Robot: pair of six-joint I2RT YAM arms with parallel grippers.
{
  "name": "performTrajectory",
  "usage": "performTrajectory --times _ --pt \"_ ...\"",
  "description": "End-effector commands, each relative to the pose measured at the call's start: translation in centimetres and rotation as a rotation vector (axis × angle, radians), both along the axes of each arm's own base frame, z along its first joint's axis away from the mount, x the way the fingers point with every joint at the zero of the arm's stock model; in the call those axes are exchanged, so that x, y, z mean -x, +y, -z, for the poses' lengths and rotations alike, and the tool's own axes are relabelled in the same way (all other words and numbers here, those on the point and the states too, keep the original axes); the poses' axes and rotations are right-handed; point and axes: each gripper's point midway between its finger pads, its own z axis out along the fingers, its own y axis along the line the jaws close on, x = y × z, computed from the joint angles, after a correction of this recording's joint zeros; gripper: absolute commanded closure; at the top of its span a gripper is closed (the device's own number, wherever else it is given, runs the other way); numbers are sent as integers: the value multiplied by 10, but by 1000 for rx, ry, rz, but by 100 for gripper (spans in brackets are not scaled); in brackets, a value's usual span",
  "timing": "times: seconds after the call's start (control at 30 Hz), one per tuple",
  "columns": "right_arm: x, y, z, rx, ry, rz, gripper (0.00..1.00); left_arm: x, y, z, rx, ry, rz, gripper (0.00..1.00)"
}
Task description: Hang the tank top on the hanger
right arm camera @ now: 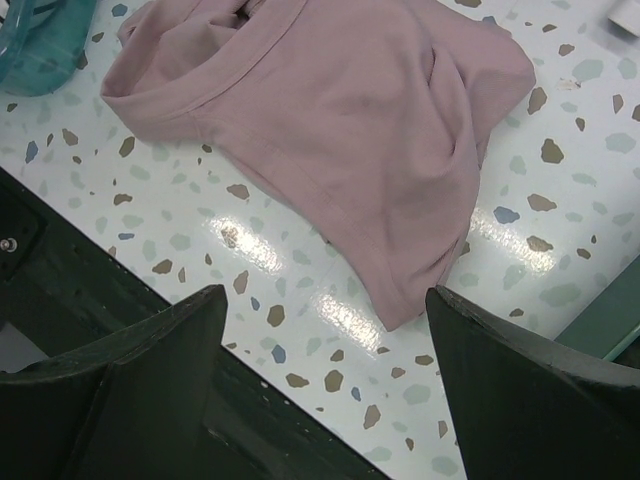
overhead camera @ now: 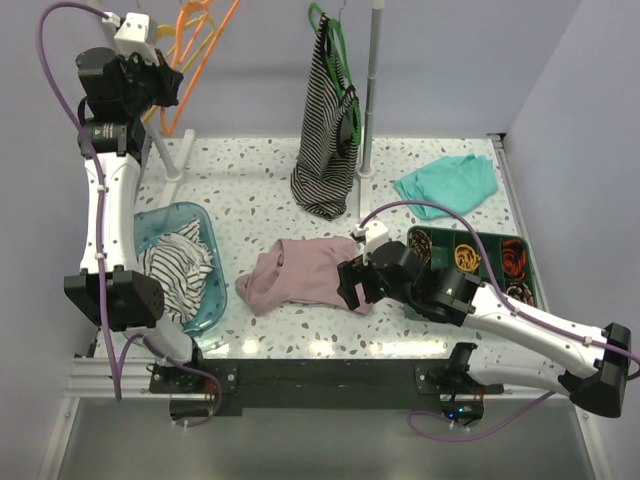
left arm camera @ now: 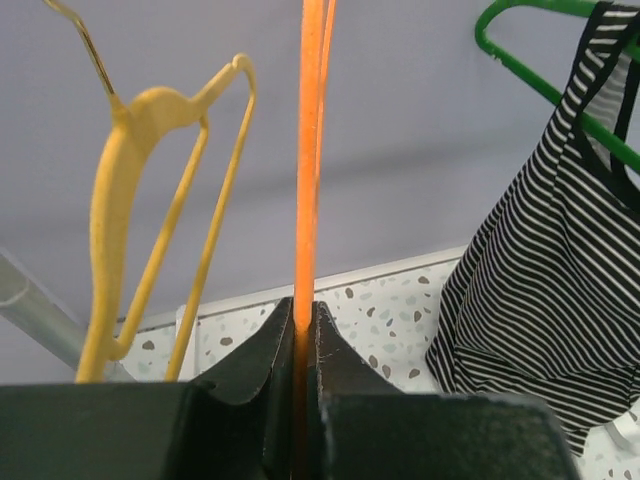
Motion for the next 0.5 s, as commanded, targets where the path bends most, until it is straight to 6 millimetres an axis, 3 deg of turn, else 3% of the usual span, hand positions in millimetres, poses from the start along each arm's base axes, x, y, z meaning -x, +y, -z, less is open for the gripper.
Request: performTrajectory --times 0.0,0.03,0.07,0.13,0.17,0.23,0.27,0.43,0.47 --pt "-8 3 -6 -17 -26 23 15 29 -14 -64 -9 -173 49 100" --pt "-8 3 -6 -17 -26 23 15 36 -17 -66 -4 -180 52 100" --pt "-8 3 -6 -17 -25 22 15 35 -20 -50 15 -150 59 100" --pt "-8 3 -7 -18 -27 23 15 46 -27 -47 39 -149 76 100" --pt "-8 2 -8 -14 -29 28 15 46 -28 -30 51 -114 75 100" --pt "-9 0 -9 -11 -31 35 15 57 -32 -29 74 -112 79 100" --pt "-10 -2 -10 -10 -36 43 15 58 -34 -15 80 -87 86 100" --pt "-15 -14 -12 -2 -63 103 15 87 -43 -6 112 -83 94 100" --pt "-16 -16 -11 4 -65 117 15 90 -44 5 123 -61 94 100"
